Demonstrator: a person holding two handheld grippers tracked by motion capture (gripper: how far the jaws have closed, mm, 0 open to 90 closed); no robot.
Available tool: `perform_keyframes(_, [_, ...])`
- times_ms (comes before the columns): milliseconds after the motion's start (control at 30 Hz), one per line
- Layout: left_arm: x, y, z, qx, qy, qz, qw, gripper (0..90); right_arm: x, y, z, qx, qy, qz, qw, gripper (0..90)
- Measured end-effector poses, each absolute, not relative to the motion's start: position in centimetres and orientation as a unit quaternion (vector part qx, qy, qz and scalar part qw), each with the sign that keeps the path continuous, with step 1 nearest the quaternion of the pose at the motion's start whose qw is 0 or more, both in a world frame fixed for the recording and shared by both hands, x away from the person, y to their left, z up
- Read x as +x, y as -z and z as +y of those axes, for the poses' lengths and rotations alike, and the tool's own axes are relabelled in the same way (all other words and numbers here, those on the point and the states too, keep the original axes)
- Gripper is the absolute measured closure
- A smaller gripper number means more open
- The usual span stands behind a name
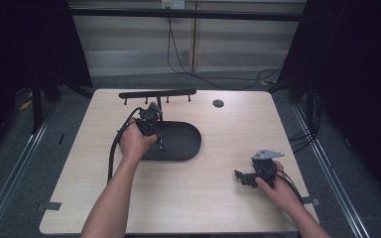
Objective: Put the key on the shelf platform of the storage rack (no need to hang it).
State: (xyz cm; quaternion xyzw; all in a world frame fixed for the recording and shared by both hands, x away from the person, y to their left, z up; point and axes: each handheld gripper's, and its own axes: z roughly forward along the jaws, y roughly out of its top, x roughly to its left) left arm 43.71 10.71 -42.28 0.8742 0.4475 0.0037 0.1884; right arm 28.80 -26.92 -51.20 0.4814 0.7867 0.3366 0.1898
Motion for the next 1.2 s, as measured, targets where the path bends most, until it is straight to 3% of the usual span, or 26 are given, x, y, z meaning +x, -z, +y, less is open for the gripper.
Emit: perform_keyframes(1200, [44.22, 43.15, 10.59, 0.875, -0.028, 0.450, 0.175, 87.3, 28.82, 51.21, -26.94, 0.478, -0.337, 0.788, 0.191, 12.2])
